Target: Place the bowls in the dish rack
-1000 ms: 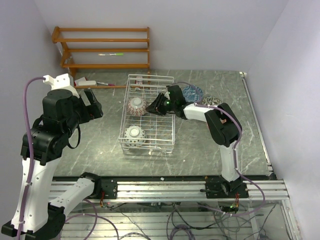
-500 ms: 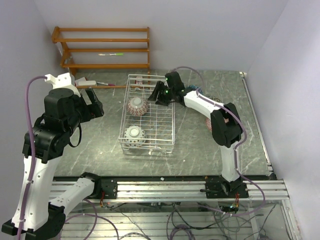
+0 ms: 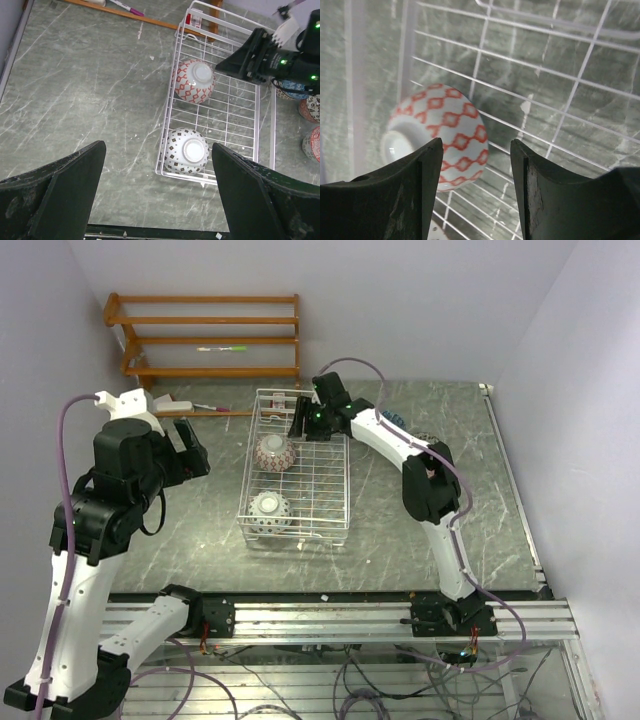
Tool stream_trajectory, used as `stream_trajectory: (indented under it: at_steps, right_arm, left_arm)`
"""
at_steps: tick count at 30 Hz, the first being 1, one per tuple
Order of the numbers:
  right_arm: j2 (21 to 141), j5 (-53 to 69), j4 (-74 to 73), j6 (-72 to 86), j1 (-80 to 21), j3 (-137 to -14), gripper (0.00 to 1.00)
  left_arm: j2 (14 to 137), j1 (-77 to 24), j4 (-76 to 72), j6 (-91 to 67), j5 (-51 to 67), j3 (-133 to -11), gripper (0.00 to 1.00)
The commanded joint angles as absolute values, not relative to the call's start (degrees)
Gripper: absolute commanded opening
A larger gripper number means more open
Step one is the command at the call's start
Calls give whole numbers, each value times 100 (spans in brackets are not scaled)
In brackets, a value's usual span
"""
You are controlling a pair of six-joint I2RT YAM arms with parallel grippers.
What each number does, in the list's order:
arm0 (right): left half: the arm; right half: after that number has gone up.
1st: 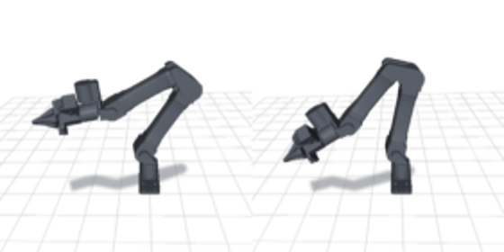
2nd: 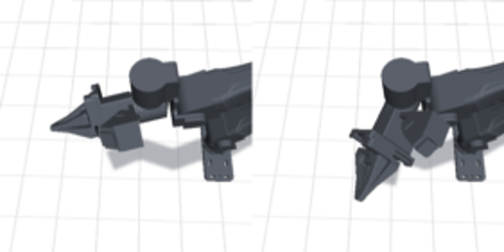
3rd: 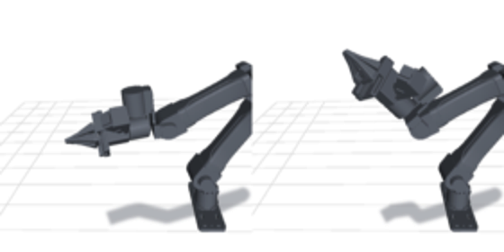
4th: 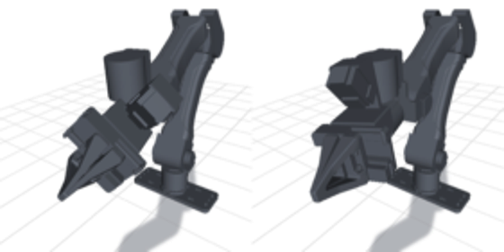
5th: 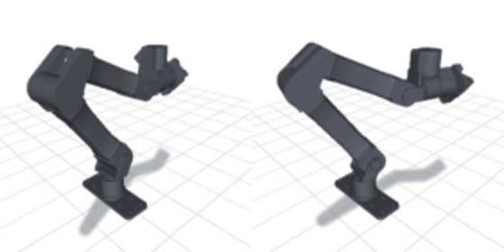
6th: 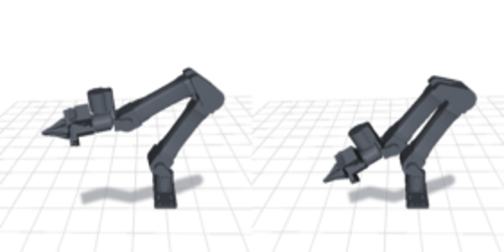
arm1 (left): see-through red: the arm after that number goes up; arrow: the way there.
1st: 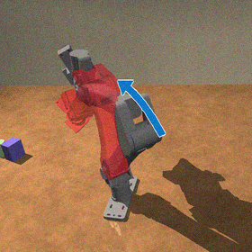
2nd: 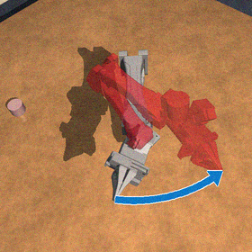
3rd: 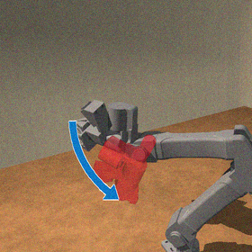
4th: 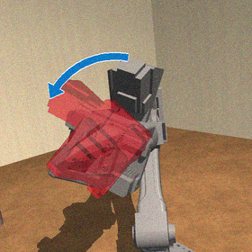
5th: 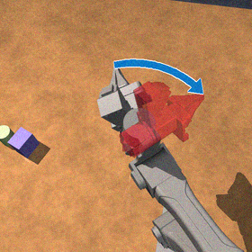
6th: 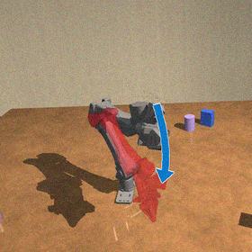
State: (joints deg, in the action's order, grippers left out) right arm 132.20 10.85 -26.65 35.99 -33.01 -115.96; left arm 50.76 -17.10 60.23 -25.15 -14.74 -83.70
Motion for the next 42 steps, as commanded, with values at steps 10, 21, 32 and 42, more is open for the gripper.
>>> stream_trajectory:
  at_steps: [10, 21, 32, 42]
  right_arm:
    - [12895, 215, -1340, 3186, -3634, -10769, 57]
    - [13392, 463, -1712, 2817, -3929, -11384, 57]
    - [12877, 840, -1724, 2602, -4020, -10627, 57]
    - [12596, 1357, -1789, 2535, -4145, -10304, 57]
  left_arm:
    - [4731, -1729, 5719, -2549, -1380, -7981, 100]
    - [4754, -1729, 5741, -2422, -1426, -7987, 100]
    - [4685, -1731, 5739, -2441, -1399, -8002, 100]
    - [4490, -1731, 5874, -2562, -1428, -7980, 100]
